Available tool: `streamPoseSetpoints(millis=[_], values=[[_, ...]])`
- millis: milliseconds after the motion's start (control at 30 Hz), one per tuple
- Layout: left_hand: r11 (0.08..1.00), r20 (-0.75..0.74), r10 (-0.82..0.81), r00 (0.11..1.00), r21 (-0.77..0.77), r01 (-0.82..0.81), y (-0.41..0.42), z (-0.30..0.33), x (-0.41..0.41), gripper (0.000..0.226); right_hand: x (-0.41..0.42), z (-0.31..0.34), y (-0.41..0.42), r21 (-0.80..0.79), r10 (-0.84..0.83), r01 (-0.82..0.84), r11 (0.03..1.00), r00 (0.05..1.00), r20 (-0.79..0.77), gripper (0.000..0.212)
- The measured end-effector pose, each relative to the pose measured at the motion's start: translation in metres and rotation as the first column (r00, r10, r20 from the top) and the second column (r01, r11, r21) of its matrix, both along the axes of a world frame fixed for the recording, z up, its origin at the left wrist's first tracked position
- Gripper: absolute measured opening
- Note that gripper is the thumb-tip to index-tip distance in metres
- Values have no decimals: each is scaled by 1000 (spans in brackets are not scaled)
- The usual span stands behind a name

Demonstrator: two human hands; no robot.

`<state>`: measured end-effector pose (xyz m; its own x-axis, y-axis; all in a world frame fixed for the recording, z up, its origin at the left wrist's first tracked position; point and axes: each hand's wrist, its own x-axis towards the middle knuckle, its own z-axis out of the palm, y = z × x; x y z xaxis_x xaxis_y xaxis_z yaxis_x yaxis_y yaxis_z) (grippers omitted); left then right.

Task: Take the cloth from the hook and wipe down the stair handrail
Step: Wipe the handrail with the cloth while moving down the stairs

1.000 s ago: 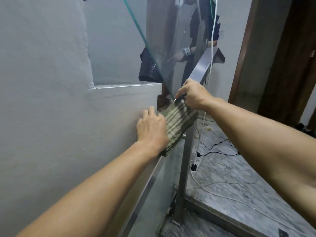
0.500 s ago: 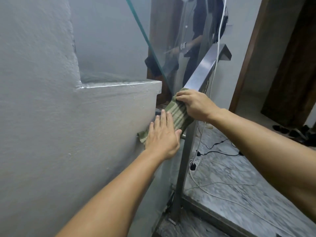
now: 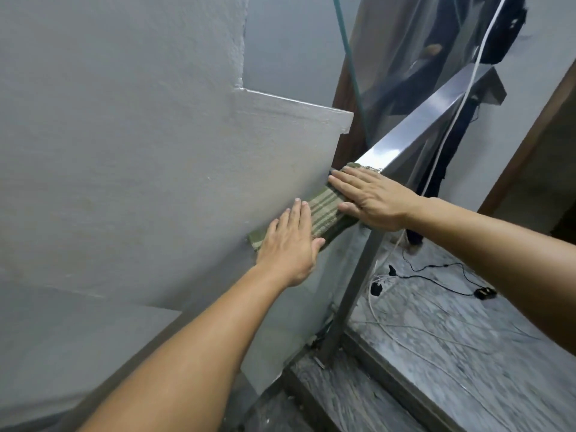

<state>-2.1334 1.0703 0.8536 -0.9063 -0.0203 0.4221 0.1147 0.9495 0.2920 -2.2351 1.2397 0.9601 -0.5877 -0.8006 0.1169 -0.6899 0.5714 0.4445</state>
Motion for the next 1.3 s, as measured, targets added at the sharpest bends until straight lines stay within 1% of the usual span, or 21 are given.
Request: streamPoseSetpoints(millis=[67,133,200,267,333,400,467,567,700,867,967,1100,1233,1300], values=[[999,0,33,999,1,-33,-7,-12,18,73,12,-7,-7,44,69,-68,997,997,-30,68],[998,-3,67,998,8,-67,-15,-22,36,73,23,-12,-15,86,153,-145,986,984,-91,69],[994,4,106,994,13,-106,-22,-33,54,73,34,-17,-26,159,218,-195,968,966,-137,69],[989,23,148,989,13,-149,-31,-46,73,75,45,-24,-40,238,260,-224,945,956,-132,70],[981,49,191,980,18,-192,-41,-61,92,78,58,-35,-56,274,305,-271,923,948,-90,69],[973,72,226,971,29,-228,-53,-76,114,81,75,-47,-72,270,356,-334,903,934,-36,67],[965,91,254,963,40,-258,-65,-92,136,83,92,-62,-88,262,398,-381,887,917,-13,70],[954,120,291,949,39,-298,-83,-116,169,85,116,-89,-110,267,428,-411,871,904,-4,80],[943,144,323,935,32,-331,-106,-144,210,82,149,-122,-138,296,462,-436,850,887,-22,84],[931,160,347,924,62,-360,-130,-173,259,80,194,-157,-169,342,484,-453,824,875,-8,84],[913,154,391,907,62,-404,-151,-198,294,78,224,-183,-195,336,534,-498,800,845,-20,83],[897,189,413,891,83,-433,-185,-245,353,79,280,-231,-235,339,588,-549,764,809,-15,83],[880,228,443,867,73,-469,-223,-294,415,80,340,-284,-277,338,606,-569,750,795,-8,80],[865,251,457,853,97,-492,-243,-317,445,81,370,-308,-299,335,618,-580,742,786,-8,78]])
